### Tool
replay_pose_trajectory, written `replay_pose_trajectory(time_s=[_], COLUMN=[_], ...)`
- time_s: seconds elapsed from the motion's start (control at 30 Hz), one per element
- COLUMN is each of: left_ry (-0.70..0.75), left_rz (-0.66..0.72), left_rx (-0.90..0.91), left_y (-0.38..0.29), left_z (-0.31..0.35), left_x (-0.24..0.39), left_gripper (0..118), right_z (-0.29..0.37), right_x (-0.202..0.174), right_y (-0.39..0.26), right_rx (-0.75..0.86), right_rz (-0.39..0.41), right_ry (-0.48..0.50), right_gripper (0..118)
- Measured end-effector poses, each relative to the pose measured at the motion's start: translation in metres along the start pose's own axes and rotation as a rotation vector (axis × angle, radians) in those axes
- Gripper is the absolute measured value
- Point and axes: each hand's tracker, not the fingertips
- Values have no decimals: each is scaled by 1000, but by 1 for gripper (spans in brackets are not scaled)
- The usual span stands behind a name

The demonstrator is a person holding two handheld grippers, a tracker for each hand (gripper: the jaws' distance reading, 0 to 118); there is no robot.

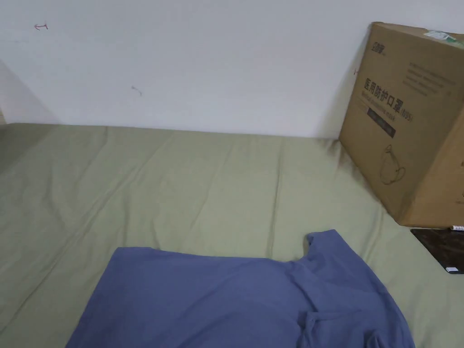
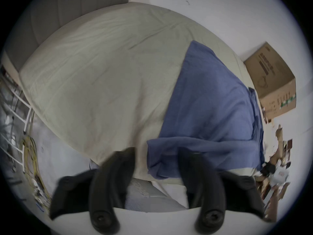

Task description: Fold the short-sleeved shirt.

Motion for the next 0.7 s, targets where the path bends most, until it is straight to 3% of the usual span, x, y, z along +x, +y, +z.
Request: replay_pose_trajectory(time_s=[0.03,0.07,0.1,0.13,0.17,0.23,0.27,0.33,0.47,0.53,0.6,0.63,0.7], left_ry=[-57,-91,-110,-126,-90,-5,-17,-36,-94,-120,-200,-238,-309], left_rz=[47,93,125,126,103,77,60,53,-34,-37,-50,-60,-92], left_rx=[28,55,75,119,161,233,258,278,333,329,320,314,268], left_y=[-1,0,0,2,2,4,7,18,72,108,146,165,204], left_z=[17,35,47,64,77,100,106,111,77,44,3,-18,-64], left_x=[-1,-4,-6,-7,-12,-6,-2,12,45,65,85,97,112], left_gripper=[54,26,0,0,0,0,0,0,0,14,18,31,73], right_z=[12,29,45,64,79,97,97,87,59,50,43,43,40], right_x=[2,4,4,2,-1,-11,-13,-19,-45,-62,-74,-80,-89], right_y=[0,0,-1,-1,-1,-3,-6,-1,14,25,36,43,52], right_rx=[37,79,114,155,192,242,276,197,163,135,133,131,127], right_rz=[-30,-69,-90,-95,-65,9,-10,37,35,35,49,65,82], right_ry=[58,83,86,89,88,4,-44,10,66,104,115,117,115], right_gripper=[108,105,79,29,0,0,0,0,0,0,0,0,0])
